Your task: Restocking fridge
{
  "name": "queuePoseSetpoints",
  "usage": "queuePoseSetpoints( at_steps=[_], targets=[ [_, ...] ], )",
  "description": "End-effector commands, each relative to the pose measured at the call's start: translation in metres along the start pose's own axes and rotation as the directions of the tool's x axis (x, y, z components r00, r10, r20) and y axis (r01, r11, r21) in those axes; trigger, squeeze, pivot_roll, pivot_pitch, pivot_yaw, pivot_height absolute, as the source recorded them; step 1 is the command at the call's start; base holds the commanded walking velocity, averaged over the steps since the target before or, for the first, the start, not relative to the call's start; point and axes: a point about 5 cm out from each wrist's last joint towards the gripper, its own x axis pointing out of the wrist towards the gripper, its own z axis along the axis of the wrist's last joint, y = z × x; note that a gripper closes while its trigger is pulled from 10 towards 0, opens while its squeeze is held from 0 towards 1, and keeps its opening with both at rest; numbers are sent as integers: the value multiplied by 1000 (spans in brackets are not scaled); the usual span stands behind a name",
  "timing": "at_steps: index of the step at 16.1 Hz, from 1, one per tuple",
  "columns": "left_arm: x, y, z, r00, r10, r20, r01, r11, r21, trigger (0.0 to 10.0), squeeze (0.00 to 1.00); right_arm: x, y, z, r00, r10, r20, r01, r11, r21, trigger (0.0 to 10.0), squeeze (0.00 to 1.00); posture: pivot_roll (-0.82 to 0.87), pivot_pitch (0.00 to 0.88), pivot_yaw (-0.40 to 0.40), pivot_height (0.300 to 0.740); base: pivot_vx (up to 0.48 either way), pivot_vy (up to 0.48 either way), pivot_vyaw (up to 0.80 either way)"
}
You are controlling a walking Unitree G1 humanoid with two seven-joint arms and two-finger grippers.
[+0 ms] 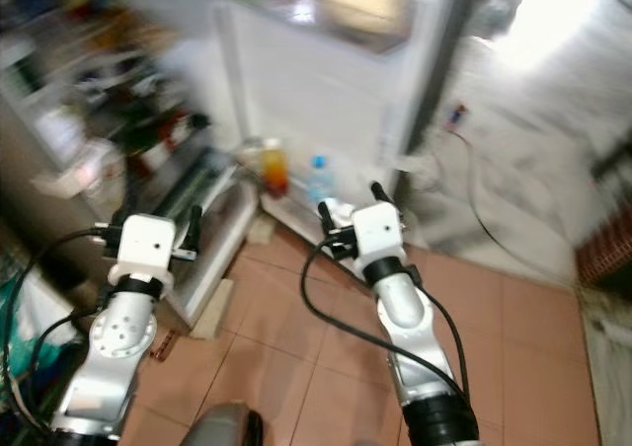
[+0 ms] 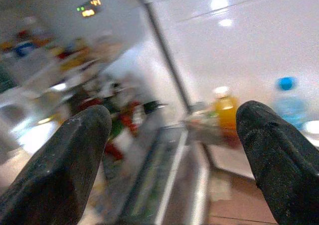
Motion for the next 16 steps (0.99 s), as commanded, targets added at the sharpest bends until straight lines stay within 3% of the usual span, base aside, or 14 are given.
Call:
queuePoseSetpoints(
  at_steps=[1, 4, 8, 9, 14, 16],
  targets=[
    [-1, -1, 2, 1000, -12, 4, 12, 1000, 0, 10000, 0, -1, -4, -3, 1000, -16, -22, 16, 1000, 6, 10000, 0, 136, 71, 11, 740, 0, -285, 0],
    [-1, -2, 1, 1000, -14, 1, 14, 1000, -1, 10000, 0, 5, -3, -5, 998, -40, -48, 38, 998, -40, 10000, 0, 141, 74, 0, 740, 0, -285, 0],
    [4, 5, 2, 1000, 16, 9, -16, 1000, 14, 10000, 0, 16, 1, 2, 1000, -3, -30, 3, 1000, 2, 10000, 0, 150, 71, -17, 740, 0, -266, 0],
    [4, 5, 1, 1000, 18, 8, -18, 1000, 14, 10000, 0, 15, 1, 4, 1000, 15, -14, -15, 998, -60, 10000, 0, 150, 67, -20, 740, 0, -255, 0],
    [2, 2, -2, 1000, 26, -11, -26, 1000, -3, 10000, 0, 14, 1, 7, 999, 54, 2, -54, 998, 22, 10000, 0, 141, 61, -19, 740, 0, -49, 0],
    [1, 1, -2, 1000, 30, -1, -30, 999, -28, 10000, 0, 15, 2, 7, 999, 49, 1, -49, 999, 8, 10000, 0, 141, 61, -19, 740, 0, 0, 0]
  ],
)
